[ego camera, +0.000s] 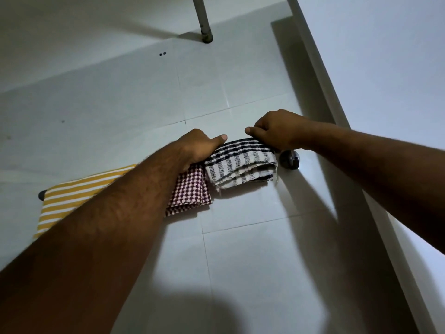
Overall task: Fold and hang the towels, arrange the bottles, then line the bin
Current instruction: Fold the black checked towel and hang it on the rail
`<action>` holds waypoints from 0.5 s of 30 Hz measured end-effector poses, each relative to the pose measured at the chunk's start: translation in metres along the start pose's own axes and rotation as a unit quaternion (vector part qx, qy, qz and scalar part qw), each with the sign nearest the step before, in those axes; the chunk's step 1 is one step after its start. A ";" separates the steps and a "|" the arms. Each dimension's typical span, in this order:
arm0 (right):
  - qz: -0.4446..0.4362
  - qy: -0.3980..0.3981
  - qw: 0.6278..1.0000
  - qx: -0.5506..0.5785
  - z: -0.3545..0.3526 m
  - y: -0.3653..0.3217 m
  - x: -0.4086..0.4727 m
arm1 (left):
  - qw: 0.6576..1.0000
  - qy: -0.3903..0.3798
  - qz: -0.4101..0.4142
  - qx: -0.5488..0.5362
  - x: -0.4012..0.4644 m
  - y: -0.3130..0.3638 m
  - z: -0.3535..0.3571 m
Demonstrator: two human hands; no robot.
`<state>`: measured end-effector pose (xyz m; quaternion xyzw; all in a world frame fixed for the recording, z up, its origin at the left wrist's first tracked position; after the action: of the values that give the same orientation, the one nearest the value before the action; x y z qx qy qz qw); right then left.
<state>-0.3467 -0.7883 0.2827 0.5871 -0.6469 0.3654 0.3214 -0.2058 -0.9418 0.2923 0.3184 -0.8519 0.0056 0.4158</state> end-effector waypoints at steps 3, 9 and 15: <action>0.008 0.021 1.000 0.007 -0.006 0.004 0.001 | 0.997 -0.012 0.014 -0.074 0.002 -0.002 0.001; 0.031 0.054 0.994 0.094 -0.011 0.018 -0.001 | 0.994 -0.029 0.019 -0.103 0.001 -0.003 0.004; 0.035 0.097 0.992 0.066 -0.009 0.019 -0.007 | 0.998 -0.015 0.015 -0.064 0.003 0.000 0.007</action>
<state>-0.3653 -0.7760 0.2799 0.5458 -0.6076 0.4735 0.3299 -0.2119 -0.9455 0.2904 0.2783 -0.8611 -0.0473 0.4228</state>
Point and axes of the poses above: each hand's wrist, its own x-axis towards the middle knuckle, its own z-axis out of the palm, y = z × x, the point moved 6 cm from there along x, towards the middle knuckle, and after that the axes turned 12 degrees about x, right-handed, at the moved point
